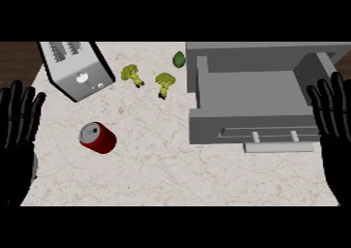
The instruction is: Pick up the can, place it into the drawer and close the drawer
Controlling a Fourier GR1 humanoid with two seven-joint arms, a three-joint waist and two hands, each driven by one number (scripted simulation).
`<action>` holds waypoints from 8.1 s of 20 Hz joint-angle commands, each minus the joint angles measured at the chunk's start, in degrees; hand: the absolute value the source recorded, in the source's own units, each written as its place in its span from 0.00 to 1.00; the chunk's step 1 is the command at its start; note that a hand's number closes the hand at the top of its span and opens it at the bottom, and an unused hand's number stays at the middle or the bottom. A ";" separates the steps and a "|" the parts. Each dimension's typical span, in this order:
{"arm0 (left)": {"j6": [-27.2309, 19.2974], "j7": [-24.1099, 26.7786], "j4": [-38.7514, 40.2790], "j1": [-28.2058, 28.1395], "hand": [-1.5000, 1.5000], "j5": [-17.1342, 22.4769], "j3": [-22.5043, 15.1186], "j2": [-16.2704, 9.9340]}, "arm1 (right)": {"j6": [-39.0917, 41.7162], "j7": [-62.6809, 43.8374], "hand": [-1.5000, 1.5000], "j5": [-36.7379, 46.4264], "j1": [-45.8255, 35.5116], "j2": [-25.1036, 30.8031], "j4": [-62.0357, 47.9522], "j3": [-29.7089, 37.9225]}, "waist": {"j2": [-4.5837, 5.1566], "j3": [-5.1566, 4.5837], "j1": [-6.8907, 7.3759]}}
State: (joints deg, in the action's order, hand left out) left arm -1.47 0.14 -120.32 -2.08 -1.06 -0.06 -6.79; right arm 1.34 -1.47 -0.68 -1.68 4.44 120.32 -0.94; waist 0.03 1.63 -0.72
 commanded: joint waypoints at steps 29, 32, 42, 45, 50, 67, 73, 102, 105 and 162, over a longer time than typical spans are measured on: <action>-46.12 -31.37 9.18 2.23 0.00 -25.56 -9.65 6.79 | 0.71 -7.29 0.00 -5.90 9.83 1.72 0.07 11.01 | -0.04 -1.63 0.29; -45.76 -25.53 11.59 1.10 0.00 -19.63 -7.48 6.79 | 0.51 -7.31 0.00 -4.92 8.80 1.77 -0.87 11.58 | -0.05 -1.65 0.52; -52.72 -9.27 25.23 -2.06 0.00 -8.23 -11.71 6.79 | 0.56 -10.11 0.00 -5.67 5.61 2.61 -0.34 13.25 | 0.00 -1.68 0.67; -52.07 -5.42 31.74 2.28 0.00 -4.34 -7.72 6.79 | 1.08 -6.87 0.00 -3.85 10.52 0.09 0.53 11.70 | -0.02 -1.66 0.48; -53.00 0.08 34.79 2.13 0.00 -0.63 -6.08 6.79 | 3.06 -11.17 0.00 -9.14 9.51 3.26 3.03 17.18 | -0.04 -1.64 0.52; -44.64 31.24 64.17 9.58 0.00 27.79 2.43 6.79 | 3.29 -12.29 0.00 -5.50 10.86 0.38 5.64 16.40 | 0.00 -1.66 0.46; -39.70 37.15 70.11 9.97 0.00 29.05 7.51 6.78 | 6.26 -13.02 0.00 -9.31 13.54 0.53 8.46 18.84 | -0.03 -1.65 0.40; -13.93 41.86 99.21 33.19 1.00 24.82 9.11 1.19 | 5.11 -12.57 0.00 -4.64 10.69 -1.48 9.49 16.91 | 0.13 -1.66 -0.61; -5.63 38.15 99.52 35.93 1.00 20.38 3.02 0.68 | 4.01 -14.46 0.00 -4.05 5.11 0.91 5.48 17.85 | 0.38 -1.68 -0.56; -25.93 -11.29 95.69 94.14 1.00 22.83 -12.41 6.79 | 3.15 -18.38 0.00 -4.78 0.36 3.18 6.76 19.11 | 0.97 -1.46 -3.50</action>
State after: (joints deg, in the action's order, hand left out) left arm -26.46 -10.38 -29.20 87.15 20.35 -11.85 0.00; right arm 4.10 -21.07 -5.26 -0.59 7.47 128.74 18.19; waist 0.80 0.12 -3.68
